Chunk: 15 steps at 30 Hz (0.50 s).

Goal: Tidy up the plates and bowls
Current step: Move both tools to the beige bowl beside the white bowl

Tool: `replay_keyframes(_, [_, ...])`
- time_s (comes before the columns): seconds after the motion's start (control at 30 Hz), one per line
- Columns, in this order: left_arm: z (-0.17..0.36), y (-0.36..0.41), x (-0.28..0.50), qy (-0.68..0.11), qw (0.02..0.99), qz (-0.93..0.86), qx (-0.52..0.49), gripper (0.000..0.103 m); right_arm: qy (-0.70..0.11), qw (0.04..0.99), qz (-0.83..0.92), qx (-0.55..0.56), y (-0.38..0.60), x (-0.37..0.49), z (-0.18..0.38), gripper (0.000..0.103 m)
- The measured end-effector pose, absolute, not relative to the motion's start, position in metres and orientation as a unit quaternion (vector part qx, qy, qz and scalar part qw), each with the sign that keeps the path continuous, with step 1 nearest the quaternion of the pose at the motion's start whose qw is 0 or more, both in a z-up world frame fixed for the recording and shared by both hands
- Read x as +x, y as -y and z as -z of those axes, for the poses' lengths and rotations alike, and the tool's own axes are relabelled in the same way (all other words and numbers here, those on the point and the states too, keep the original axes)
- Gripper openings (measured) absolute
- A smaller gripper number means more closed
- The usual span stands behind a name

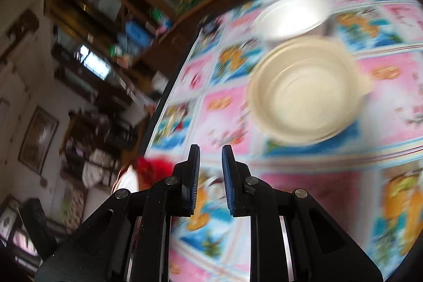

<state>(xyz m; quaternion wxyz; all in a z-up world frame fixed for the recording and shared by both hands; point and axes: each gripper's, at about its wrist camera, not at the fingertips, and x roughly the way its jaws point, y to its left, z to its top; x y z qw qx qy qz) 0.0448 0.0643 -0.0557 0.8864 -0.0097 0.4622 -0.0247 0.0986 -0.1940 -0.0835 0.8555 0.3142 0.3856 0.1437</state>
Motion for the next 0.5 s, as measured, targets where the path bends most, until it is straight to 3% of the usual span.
replay_keyframes(0.17, [0.062, -0.012, 0.047, -0.477, 0.875, 0.074, 0.03, 0.056, -0.355, 0.858, -0.103, 0.357, 0.258, 0.086, 0.087, 0.017])
replay_keyframes(0.5, [0.059, 0.046, 0.127, -0.509, 0.856, 0.093, -0.017, 0.059, -0.365, 0.851, -0.042, 0.376, 0.345, 0.109, 0.097, 0.023])
